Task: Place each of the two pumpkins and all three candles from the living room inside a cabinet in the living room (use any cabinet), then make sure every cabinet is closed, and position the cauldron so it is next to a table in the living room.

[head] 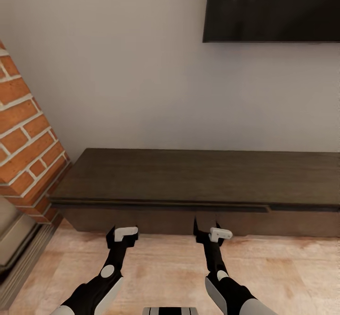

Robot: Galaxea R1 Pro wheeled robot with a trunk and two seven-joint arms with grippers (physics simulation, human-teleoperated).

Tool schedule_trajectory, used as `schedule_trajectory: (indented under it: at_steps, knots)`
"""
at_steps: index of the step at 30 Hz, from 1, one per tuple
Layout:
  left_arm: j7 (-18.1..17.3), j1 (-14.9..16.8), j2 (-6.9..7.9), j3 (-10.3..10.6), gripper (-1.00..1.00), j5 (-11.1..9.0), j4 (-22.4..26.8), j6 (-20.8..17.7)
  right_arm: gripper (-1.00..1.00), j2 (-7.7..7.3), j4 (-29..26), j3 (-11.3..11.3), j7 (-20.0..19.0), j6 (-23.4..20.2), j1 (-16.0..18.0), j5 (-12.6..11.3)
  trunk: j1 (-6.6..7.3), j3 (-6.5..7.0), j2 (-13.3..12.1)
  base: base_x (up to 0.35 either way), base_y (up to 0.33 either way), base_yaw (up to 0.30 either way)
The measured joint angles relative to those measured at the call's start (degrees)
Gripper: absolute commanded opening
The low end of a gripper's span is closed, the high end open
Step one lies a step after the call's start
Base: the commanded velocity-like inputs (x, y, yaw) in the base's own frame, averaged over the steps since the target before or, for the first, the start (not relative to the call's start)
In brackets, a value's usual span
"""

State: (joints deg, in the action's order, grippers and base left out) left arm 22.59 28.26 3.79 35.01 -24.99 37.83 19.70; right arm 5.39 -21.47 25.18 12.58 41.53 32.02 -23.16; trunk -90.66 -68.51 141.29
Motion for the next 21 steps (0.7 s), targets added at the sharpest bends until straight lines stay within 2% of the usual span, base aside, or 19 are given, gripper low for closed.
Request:
schedule_trajectory:
  at_steps: [5,11,15,16,17,20,21]
  knots:
    - [0.08,0.01,0.00,-0.23,1.00,-0.10,0.65,-0.15,1.00,0.00,0.06,0.00,-0.03,-1.25,0.00,-0.07,0.00,0.00,0.00,-0.322,0.000,0.000]
    - [-0.08,-0.19,0.10,-0.78,1.00,-0.81,6.09,-2.54,1.00,-0.35,-0.57,-0.01,0.14,-5.36,0.00,-0.04,0.00,0.00,0.00,-0.326,0.000,0.000]
    - [-0.15,-0.36,0.11,-0.80,1.00,-1.61,8.93,-11.93,1.00,-0.63,-1.61,-0.30,0.15,-8.37,0.00,-0.34,0.02,0.00,0.00,-0.204,0.000,0.000]
    - [-0.18,-0.40,0.22,-0.86,1.00,-2.57,10.25,-16.09,1.00,-0.69,-3.25,-0.39,0.14,-10.56,-0.03,-0.41,0.03,0.00,0.00,-0.069,0.000,0.000]
    - [-0.20,-0.41,0.27,-0.86,1.00,-3.09,10.67,-17.49,1.00,-0.71,-4.11,-0.43,0.13,-11.42,-0.09,-0.47,0.03,0.00,0.00,-0.044,0.000,0.000]
    - [-0.24,-0.44,0.57,-0.83,1.00,-7.64,12.23,-25.97,1.00,-0.82,-11.30,-0.58,0.29,-17.39,-0.68,-0.44,0.03,0.01,0.00,-0.018,0.000,0.000]
    - [-0.25,-0.45,0.73,-0.84,1.00,-10.03,12.53,-29.51,1.00,-0.94,-16.36,-0.54,0.46,-21.25,-1.84,-0.31,0.04,0.01,0.00,-0.006,0.000,0.000]
